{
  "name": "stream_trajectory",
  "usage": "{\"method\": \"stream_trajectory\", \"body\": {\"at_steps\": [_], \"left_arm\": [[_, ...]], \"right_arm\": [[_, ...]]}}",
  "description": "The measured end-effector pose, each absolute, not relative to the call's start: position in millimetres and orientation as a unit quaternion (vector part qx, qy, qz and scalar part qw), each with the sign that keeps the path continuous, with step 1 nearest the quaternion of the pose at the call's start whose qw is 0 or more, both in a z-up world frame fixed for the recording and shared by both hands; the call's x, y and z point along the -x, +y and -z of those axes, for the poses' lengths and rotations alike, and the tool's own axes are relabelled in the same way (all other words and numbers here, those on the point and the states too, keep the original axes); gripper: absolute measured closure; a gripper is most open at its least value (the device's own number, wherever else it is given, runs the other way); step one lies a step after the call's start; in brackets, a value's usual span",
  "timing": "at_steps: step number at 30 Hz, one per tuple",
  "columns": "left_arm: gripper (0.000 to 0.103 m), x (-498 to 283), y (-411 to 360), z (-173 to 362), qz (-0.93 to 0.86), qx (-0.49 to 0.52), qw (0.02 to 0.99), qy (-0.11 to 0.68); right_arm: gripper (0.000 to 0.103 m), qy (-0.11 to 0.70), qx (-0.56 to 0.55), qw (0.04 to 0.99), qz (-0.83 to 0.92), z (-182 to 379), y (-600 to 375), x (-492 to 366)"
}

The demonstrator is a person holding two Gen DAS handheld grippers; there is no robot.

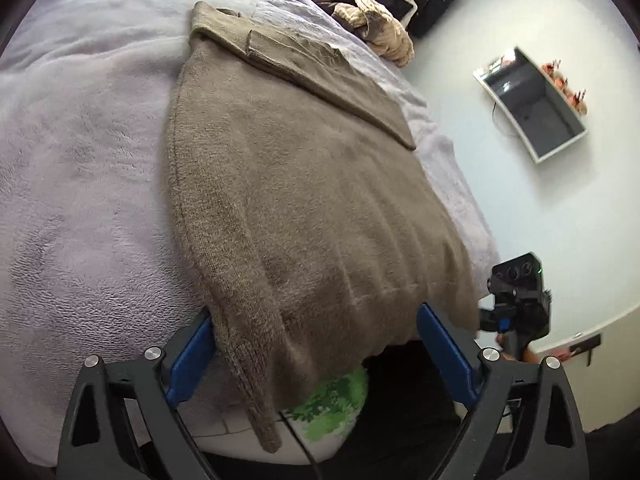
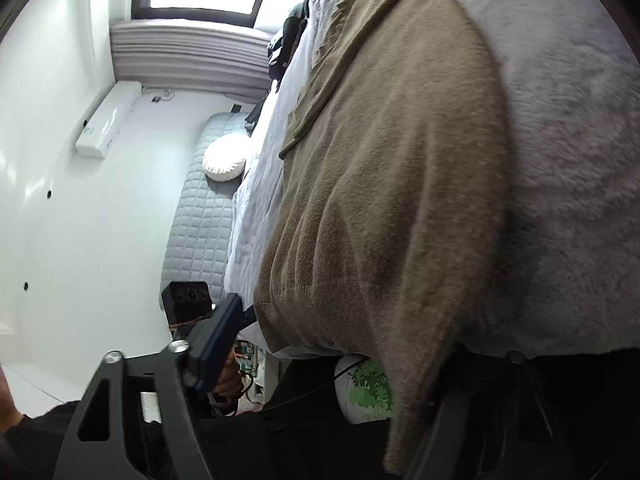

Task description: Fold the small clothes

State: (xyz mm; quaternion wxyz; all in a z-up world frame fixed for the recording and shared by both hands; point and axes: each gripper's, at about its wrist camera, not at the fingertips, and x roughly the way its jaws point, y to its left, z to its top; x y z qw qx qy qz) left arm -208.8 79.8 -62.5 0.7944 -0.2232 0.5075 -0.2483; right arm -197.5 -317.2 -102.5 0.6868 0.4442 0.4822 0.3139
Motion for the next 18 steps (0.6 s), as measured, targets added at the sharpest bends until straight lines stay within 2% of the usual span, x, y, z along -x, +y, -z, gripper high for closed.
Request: {"method": "stream_trajectory", "body": {"at_steps": [2,11,13,14,15,16,17,18], "left_arm": [[0.008,209,77,62,0.248,0.217,0.794,0.511],[0.008,213,74,62,0.248,0.214,0.790,0.518],[0.033,217,70,64,0.264,0.217,0.778,0.527],[0.047,217,67,68,0.270,0.217,0.767,0.541],[0.056,217,64,71,0.270,0.213,0.761,0.550],[0.063,217,60,76,0.271,0.203,0.758,0.558],[0.074,216,59,78,0.270,0.197,0.757,0.562],[0.078,215,59,81,0.269,0.196,0.754,0.566]], "right_arm": [[0.046,0.487,-0.448,0.683,-0.310,106,-319,197],[0.046,0.496,-0.440,0.671,-0.332,107,-305,191],[0.047,0.496,-0.436,0.673,-0.334,104,-302,190],[0.055,0.497,-0.432,0.675,-0.333,103,-301,190],[0.067,0.499,-0.427,0.678,-0.329,102,-296,187],[0.073,0.500,-0.424,0.680,-0.327,101,-296,186],[0.085,0.500,-0.421,0.684,-0.323,100,-297,187],[0.094,0.498,-0.420,0.687,-0.321,98,-298,187]]}}
